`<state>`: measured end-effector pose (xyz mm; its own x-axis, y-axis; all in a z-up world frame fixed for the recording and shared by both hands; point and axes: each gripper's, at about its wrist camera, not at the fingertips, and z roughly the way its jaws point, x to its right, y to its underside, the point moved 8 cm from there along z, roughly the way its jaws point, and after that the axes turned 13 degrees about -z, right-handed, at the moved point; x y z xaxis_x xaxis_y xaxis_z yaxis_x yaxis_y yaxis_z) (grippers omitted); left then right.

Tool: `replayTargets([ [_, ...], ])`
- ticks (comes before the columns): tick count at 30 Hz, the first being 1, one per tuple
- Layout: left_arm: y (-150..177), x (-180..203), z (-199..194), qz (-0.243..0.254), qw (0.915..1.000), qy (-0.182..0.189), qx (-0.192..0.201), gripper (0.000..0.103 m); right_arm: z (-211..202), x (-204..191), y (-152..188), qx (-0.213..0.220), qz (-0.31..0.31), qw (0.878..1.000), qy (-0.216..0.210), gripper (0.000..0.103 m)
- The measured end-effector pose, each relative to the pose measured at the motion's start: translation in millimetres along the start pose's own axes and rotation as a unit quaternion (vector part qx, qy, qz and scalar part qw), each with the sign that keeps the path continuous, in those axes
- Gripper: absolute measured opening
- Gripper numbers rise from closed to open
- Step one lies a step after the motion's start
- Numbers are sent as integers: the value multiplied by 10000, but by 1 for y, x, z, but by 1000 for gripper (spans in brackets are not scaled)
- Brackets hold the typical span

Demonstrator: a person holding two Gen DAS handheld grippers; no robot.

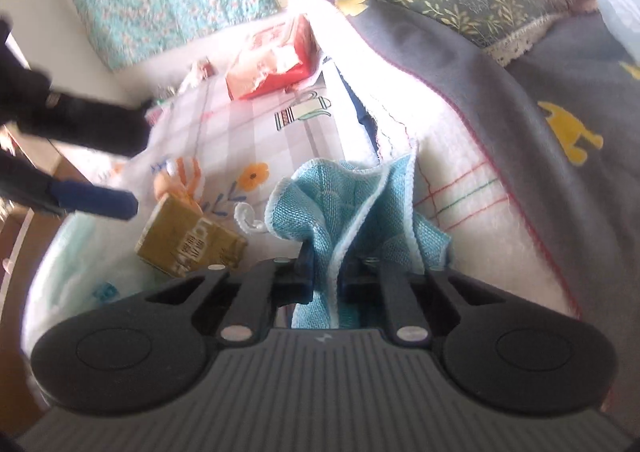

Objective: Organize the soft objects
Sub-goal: 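Carry the blue towel into the cardboard box and lower it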

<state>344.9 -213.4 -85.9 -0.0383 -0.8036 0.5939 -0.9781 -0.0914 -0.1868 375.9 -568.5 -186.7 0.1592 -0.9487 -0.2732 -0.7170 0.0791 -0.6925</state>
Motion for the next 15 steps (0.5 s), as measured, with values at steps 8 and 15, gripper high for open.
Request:
replayTargets([
  [8, 37, -1, -83, 439, 9978, 234, 444, 88, -70, -22, -4, 822, 674, 9908, -840, 9],
  [15, 95, -10, -152, 852, 9913, 657, 757, 88, -141, -63, -7, 1334, 797, 9728, -1721, 9],
])
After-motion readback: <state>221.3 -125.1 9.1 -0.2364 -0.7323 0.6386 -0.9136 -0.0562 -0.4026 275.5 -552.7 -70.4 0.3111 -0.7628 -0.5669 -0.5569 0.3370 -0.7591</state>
